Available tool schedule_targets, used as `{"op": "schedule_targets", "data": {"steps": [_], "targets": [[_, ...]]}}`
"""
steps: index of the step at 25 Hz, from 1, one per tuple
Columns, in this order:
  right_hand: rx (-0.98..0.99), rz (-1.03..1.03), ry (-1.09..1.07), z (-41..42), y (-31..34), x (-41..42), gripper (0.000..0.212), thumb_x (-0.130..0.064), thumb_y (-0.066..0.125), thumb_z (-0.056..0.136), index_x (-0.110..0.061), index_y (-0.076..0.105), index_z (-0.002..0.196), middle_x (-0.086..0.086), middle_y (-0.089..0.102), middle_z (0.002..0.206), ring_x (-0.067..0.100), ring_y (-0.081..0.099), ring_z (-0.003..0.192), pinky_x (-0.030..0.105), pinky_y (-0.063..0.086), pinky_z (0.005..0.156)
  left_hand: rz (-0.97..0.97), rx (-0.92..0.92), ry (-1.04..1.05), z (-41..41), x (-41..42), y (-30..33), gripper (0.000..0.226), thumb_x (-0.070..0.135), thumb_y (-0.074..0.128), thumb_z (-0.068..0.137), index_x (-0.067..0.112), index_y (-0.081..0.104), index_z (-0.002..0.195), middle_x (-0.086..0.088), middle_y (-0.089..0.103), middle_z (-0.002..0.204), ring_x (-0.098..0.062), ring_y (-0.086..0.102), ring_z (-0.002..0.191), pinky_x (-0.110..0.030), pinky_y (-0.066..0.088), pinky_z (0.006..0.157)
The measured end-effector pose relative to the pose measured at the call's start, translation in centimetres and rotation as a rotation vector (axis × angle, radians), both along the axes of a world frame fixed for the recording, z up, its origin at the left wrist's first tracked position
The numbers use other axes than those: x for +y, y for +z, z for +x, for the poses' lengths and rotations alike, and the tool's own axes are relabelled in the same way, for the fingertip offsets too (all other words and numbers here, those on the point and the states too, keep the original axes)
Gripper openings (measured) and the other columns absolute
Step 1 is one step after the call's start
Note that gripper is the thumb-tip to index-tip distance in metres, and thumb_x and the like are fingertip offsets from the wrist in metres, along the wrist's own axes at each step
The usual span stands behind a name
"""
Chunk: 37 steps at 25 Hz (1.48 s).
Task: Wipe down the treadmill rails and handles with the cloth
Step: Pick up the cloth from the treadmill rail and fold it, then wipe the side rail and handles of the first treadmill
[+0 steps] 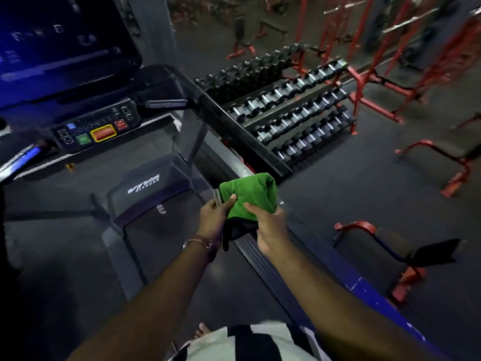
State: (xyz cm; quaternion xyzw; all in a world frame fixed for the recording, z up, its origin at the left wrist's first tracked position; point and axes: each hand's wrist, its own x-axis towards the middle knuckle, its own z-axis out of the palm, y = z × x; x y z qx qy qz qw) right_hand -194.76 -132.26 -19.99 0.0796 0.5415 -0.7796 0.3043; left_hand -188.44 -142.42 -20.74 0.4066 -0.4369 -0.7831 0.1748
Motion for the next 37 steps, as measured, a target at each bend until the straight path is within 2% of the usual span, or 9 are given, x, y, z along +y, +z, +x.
{"op": "schedule_targets", "data": {"steps": [4, 8, 14, 18, 23, 27, 31, 35, 37], "targets": [[0.158, 0.263, -0.283, -1.8, -0.6, -2.1, 0.039, 0.004, 0.083, 0.068, -0.007, 0.066, 0.102, 0.01, 0.074, 0.094, 0.027, 0.072, 0.09, 0.036, 0.061, 0.076, -0.545, -0.197, -0.057, -3.6, -4.2, -1.4, 0.026, 0.021, 0.075, 0.083, 0.01, 0.063, 0.103, 0.002, 0.064, 0.085, -0.009, 0.059, 0.075, -0.015, 0.047, 0.066], [0.556, 0.531, -0.473, -3.8, 0.3, -1.2, 0.04, 0.004, 0.079, 0.072, -0.013, 0.068, 0.106, -0.007, 0.071, 0.09, -0.001, 0.066, 0.081, 0.023, 0.053, 0.074, -0.835, -0.086, -0.32, -8.6, -8.1, -1.3, 0.005, 0.019, 0.069, 0.086, 0.017, 0.065, 0.086, 0.008, 0.065, 0.076, 0.003, 0.057, 0.068, -0.012, 0.044, 0.063], [0.991, 0.701, -0.614, -12.6, 0.1, -4.4, 0.063, 0.018, 0.06, 0.07, -0.009, 0.06, 0.128, 0.01, 0.064, 0.129, 0.026, 0.061, 0.12, 0.049, 0.05, 0.099, -1.065, 0.084, -0.54, -17.2, -12.7, -2.8, 0.008, 0.018, 0.067, 0.087, 0.017, 0.066, 0.079, 0.006, 0.065, 0.069, -0.009, 0.061, 0.064, -0.029, 0.052, 0.063], [1.275, 1.13, -0.466, -17.2, -1.3, -7.5, 0.051, 0.005, 0.058, 0.074, -0.009, 0.065, 0.122, 0.018, 0.06, 0.134, 0.037, 0.055, 0.127, 0.058, 0.045, 0.097, -1.288, 0.226, -0.596, -21.2, -16.3, -2.6, 0.009, 0.015, 0.067, 0.086, 0.012, 0.064, 0.078, 0.003, 0.064, 0.07, -0.014, 0.059, 0.063, -0.032, 0.05, 0.062], [1.057, 1.452, -0.029, -15.3, -5.0, -10.6, 0.056, -0.063, 0.065, 0.075, -0.03, 0.068, 0.12, 0.022, 0.041, 0.149, 0.041, 0.043, 0.128, 0.049, 0.039, 0.102, -1.284, 0.32, -0.688, -28.1, -17.6, -1.3, 0.009, 0.013, 0.065, 0.088, 0.011, 0.064, 0.08, 0.0, 0.064, 0.071, -0.014, 0.058, 0.064, -0.024, 0.042, 0.062], [0.946, 1.581, -0.204, -15.2, -4.6, -10.3, 0.062, -0.061, 0.061, 0.075, -0.032, 0.058, 0.129, 0.01, 0.052, 0.122, 0.032, 0.048, 0.111, 0.048, 0.046, 0.088, -1.277, 0.395, -0.991, -31.6, -17.4, -2.2, 0.011, 0.015, 0.061, 0.088, 0.009, 0.064, 0.079, -0.005, 0.065, 0.074, -0.018, 0.058, 0.067, -0.028, 0.04, 0.063], [0.553, 1.753, -0.469, -17.3, -5.2, -15.8, 0.053, -0.061, 0.05, 0.083, -0.03, 0.061, 0.125, 0.01, 0.049, 0.141, 0.036, 0.037, 0.138, 0.055, 0.029, 0.109, -1.235, 0.326, -1.171, -31.9, -17.5, -4.1, 0.031, 0.023, 0.046, 0.092, 0.006, 0.054, 0.068, -0.009, 0.057, 0.063, -0.026, 0.052, 0.06, -0.036, 0.036, 0.057], [0.904, 1.931, -0.284, -13.6, -8.9, -13.6, 0.061, -0.06, 0.055, 0.084, -0.03, 0.047, 0.137, 0.009, 0.045, 0.151, 0.033, 0.036, 0.143, 0.053, 0.029, 0.112, -1.109, 0.361, -1.22, -32.1, -18.3, -4.1, 0.036, 0.016, 0.05, 0.097, 0.015, 0.051, 0.061, 0.005, 0.05, 0.054, -0.008, 0.042, 0.052, -0.021, 0.028, 0.051], [0.757, 1.871, -0.431, -13.1, -9.0, -12.5, 0.06, -0.058, 0.052, 0.085, -0.033, 0.043, 0.139, 0.007, 0.043, 0.152, 0.032, 0.033, 0.144, 0.055, 0.03, 0.111, -1.126, 0.388, -1.253, -32.3, -18.5, -4.0, 0.034, 0.016, 0.051, 0.097, 0.009, 0.056, 0.064, 0.004, 0.048, 0.055, -0.009, 0.04, 0.052, -0.013, 0.027, 0.05]]}}
